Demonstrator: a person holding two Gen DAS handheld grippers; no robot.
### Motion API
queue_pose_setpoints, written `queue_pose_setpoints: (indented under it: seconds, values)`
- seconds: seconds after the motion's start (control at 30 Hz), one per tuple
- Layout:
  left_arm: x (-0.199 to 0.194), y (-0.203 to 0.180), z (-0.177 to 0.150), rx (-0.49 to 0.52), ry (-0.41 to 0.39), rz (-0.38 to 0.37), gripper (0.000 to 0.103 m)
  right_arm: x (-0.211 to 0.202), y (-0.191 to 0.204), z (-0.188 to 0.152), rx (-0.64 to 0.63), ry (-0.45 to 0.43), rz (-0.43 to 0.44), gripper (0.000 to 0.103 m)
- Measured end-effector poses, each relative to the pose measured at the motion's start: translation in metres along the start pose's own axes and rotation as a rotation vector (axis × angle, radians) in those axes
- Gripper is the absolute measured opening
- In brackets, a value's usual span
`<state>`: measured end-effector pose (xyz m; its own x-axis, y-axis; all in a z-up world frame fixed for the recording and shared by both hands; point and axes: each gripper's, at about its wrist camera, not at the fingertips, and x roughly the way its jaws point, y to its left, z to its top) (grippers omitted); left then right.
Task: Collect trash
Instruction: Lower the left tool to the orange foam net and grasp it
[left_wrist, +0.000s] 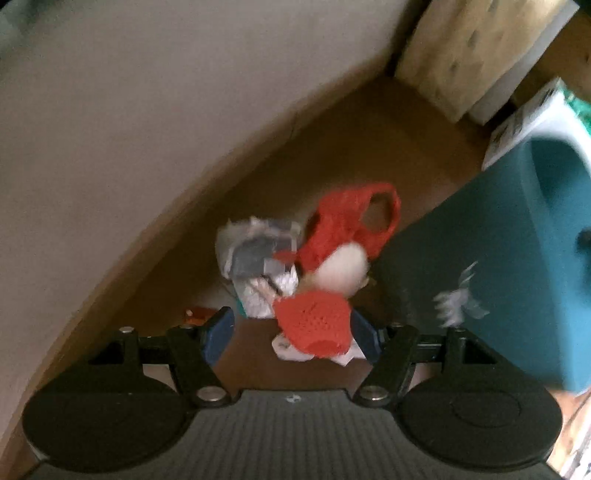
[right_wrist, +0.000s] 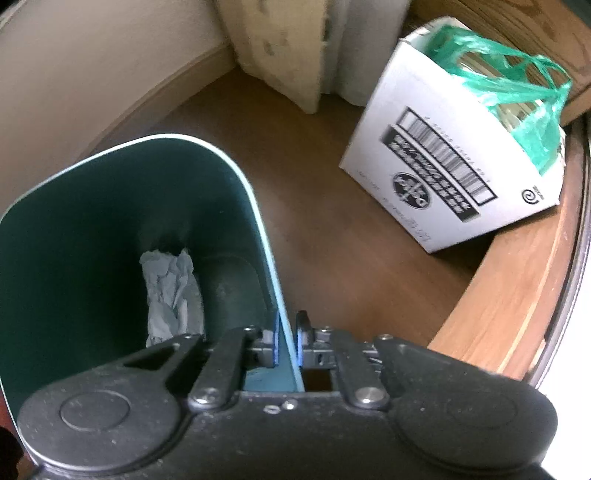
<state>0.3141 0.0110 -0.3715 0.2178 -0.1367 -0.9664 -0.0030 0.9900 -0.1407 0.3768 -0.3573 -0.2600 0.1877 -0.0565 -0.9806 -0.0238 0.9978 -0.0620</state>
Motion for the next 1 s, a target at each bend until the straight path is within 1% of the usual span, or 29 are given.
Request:
queue_pose_setpoints:
  seconds: [0.1, 0.23, 0.33, 0.4, 0.47, 0.57, 0.6, 0.63, 0.7, 0.73, 0.77, 0.8, 0.83, 0.9, 1.0]
  values:
    - [0.038, 0.001, -0.008, 0.009, 0.061, -0.017, 0.069, 0.001, -0.008, 0.005, -0.01, 0.0, -0.025, 0.008]
    - [0.084, -0.012, -0.014, 0.03, 0.142, -0.057, 0.069, 0.0, -0.019, 0.007, -0.004, 0.009, -0.041, 0.008]
    - [0.112, -0.02, -0.016, 0.023, 0.212, -0.085, 0.069, 0.0, -0.021, 0.005, -0.017, 0.008, -0.043, 0.007]
    - [0.127, -0.027, -0.015, 0.042, 0.245, -0.105, 0.069, -0.001, -0.022, 0.005, -0.009, 0.003, -0.042, 0.008]
    - [0.141, -0.031, -0.014, 0.053, 0.265, -0.088, 0.069, -0.002, -0.023, 0.005, -0.005, 0.0, -0.038, 0.008]
    - [0.162, -0.023, -0.01, 0.004, 0.309, -0.065, 0.068, -0.002, -0.023, 0.004, -0.004, 0.0, -0.04, 0.008]
    - [0.167, -0.021, -0.009, -0.006, 0.32, -0.062, 0.064, -0.003, -0.023, 0.004, 0.0, -0.001, -0.039, 0.008]
    - [0.17, -0.018, -0.009, -0.01, 0.328, -0.054, 0.052, -0.002, -0.024, 0.005, 0.006, -0.002, -0.037, 0.008]
    - [0.172, -0.016, -0.01, -0.01, 0.341, -0.032, 0.037, -0.002, -0.024, 0.004, 0.011, -0.005, -0.039, 0.009]
    - [0.17, -0.015, -0.011, -0.011, 0.339, -0.034, 0.031, -0.002, -0.023, 0.004, 0.012, -0.007, -0.041, 0.009]
    - [0.168, -0.014, -0.012, -0.011, 0.33, -0.032, 0.027, -0.002, -0.022, 0.004, 0.012, -0.009, -0.044, 0.009]
    - [0.166, -0.013, -0.013, -0.01, 0.321, -0.026, 0.017, -0.002, -0.022, 0.004, 0.01, -0.011, -0.047, 0.009]
    - [0.164, -0.013, -0.014, -0.007, 0.312, -0.019, 0.011, -0.002, -0.021, 0.004, 0.01, -0.014, -0.051, 0.01]
    - [0.161, -0.012, -0.015, -0.009, 0.3, 0.007, 0.01, -0.002, -0.019, 0.002, 0.005, -0.015, -0.06, 0.01]
    - [0.15, -0.01, -0.015, -0.01, 0.276, 0.023, 0.01, -0.003, -0.018, 0.001, 0.01, -0.017, -0.064, 0.01]
